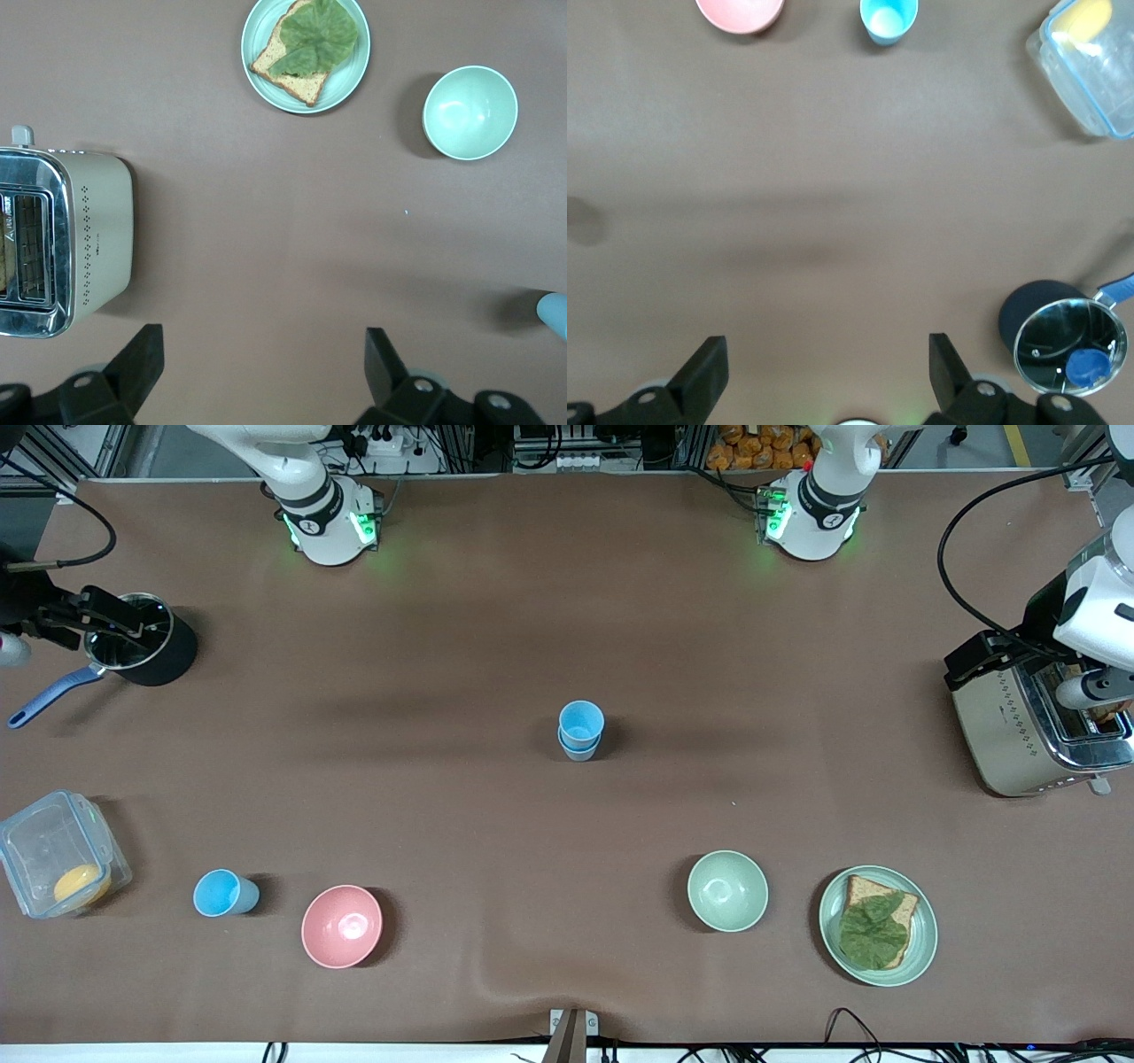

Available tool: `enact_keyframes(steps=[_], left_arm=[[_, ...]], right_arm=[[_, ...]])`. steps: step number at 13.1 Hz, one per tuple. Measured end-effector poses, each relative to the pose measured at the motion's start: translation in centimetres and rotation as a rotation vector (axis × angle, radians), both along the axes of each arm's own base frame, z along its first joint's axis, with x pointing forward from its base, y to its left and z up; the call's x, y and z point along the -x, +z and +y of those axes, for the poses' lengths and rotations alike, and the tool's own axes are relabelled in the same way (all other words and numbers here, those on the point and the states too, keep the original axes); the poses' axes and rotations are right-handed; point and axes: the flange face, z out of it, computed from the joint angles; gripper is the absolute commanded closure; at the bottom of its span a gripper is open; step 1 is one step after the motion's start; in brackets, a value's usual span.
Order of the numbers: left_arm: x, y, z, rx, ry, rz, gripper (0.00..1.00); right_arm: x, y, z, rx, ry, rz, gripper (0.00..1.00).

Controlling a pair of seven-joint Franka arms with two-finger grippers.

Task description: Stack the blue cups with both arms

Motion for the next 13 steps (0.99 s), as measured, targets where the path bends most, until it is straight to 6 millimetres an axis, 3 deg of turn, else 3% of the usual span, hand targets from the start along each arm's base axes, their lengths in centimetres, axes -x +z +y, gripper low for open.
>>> enact_keyframes(steps=[13], left_arm=[[0.2, 1.1, 0.4, -0.001, -0.048, -0.003, 0.0]], right_arm=[[0.6, 0.1, -1.0, 0.032, -0.01, 0.041, 0.0]])
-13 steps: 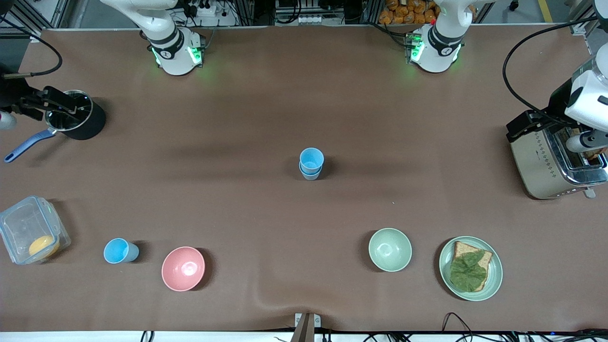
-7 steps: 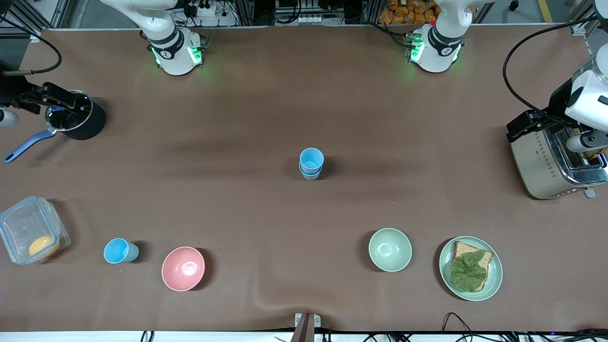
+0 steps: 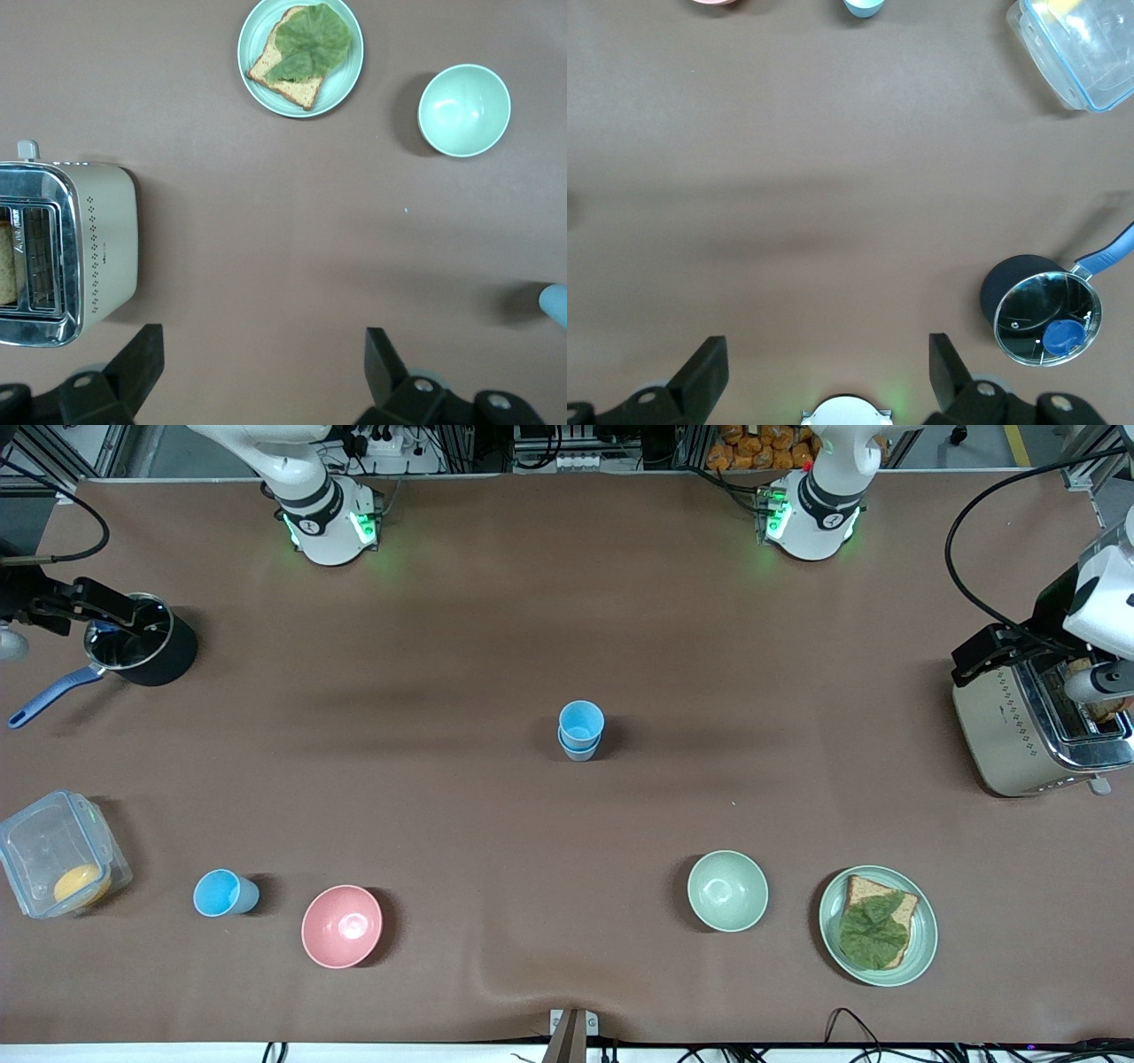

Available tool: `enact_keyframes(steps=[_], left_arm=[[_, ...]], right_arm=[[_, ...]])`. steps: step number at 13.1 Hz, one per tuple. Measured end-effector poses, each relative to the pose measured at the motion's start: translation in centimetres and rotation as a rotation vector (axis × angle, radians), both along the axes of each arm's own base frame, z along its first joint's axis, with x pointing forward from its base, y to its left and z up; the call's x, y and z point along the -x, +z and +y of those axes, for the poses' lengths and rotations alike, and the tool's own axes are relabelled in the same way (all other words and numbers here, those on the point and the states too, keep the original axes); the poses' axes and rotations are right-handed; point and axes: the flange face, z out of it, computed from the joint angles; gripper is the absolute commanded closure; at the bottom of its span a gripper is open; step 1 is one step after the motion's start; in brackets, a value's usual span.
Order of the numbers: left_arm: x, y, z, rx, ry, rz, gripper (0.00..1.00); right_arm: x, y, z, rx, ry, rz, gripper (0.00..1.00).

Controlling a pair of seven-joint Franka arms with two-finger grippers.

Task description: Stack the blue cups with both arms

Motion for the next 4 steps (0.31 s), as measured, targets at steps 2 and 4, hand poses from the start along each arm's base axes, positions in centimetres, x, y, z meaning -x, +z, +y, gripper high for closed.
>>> enact_keyframes(steps=[2, 4], left_arm=[[0.24, 0.76, 0.09, -0.001, -0.011, 0.005, 0.0], [0.39, 1.16, 0.06, -0.001, -0.019, 0.009, 0.0]], right_arm=[[0.06, 0.01, 0.0, 0.0, 0.0, 0.004, 0.0], [0.07, 0.18, 0.0, 0.0, 0.0, 0.002, 0.0]])
